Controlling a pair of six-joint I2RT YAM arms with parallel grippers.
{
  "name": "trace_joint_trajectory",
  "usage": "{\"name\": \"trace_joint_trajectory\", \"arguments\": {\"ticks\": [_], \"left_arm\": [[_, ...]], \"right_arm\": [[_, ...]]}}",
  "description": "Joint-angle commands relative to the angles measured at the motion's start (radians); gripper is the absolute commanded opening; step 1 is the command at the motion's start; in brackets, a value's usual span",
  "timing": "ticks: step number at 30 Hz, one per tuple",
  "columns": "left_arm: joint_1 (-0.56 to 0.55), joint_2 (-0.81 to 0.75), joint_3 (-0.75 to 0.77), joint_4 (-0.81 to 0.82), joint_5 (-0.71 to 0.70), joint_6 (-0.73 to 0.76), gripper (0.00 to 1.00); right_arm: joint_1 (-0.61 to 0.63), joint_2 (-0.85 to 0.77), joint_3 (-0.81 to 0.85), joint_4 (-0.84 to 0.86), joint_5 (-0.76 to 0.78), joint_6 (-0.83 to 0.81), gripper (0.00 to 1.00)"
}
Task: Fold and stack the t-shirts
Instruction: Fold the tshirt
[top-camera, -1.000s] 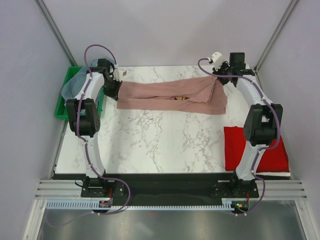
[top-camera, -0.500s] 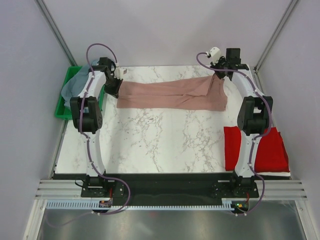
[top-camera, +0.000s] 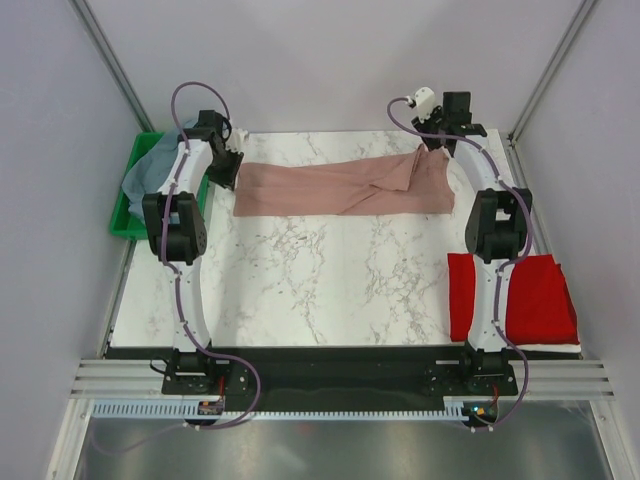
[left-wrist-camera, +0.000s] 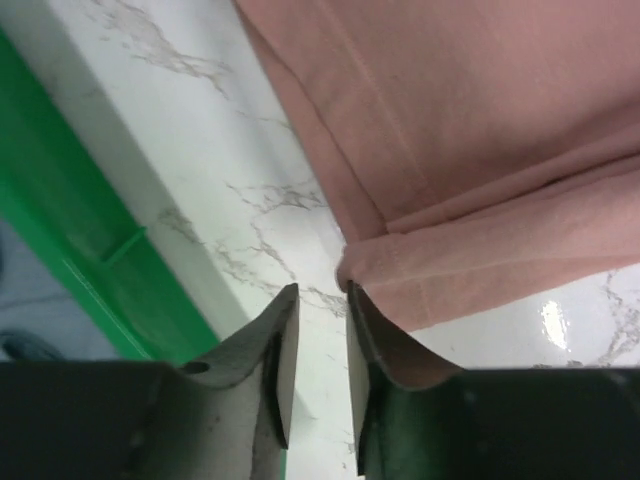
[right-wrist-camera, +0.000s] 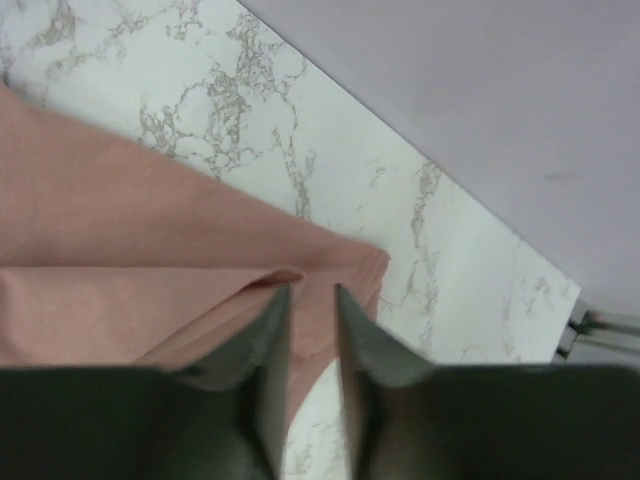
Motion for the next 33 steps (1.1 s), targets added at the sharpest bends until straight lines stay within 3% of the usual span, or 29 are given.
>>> {"name": "trace_joint_trajectory", "arguments": {"ticks": [1, 3, 9, 15, 33], "left_arm": [[-0.001, -0.035, 0.077, 0.07, -0.071, -0.052, 0.35], [-0.013, -0.07, 0.082, 0.084, -0.079, -0.063, 0.37], [-0.084, -0.118, -0.013, 0.09, -0.042, -0.008, 0.32], [-0.133, -0.089, -0.112, 0.054, 0.039, 0.026, 0.29], [-0.138, 0.066, -0.056, 0.038, -0.022, 0.0, 0.27]], "right_arm": [[0.024, -0.035, 0.045, 0.063, 0.075, 0.071, 0.41], [0.024, -0.082, 0.019, 0.085, 0.096, 0.114, 0.47], [0.024, -0.214, -0.163, 0.085, 0.036, 0.147, 0.49], [0.035, -0.264, -0.325, -0.033, -0.109, 0.086, 0.5], [0.046, -0.055, -0.188, -0.144, -0.183, 0.11, 0.56]]}}
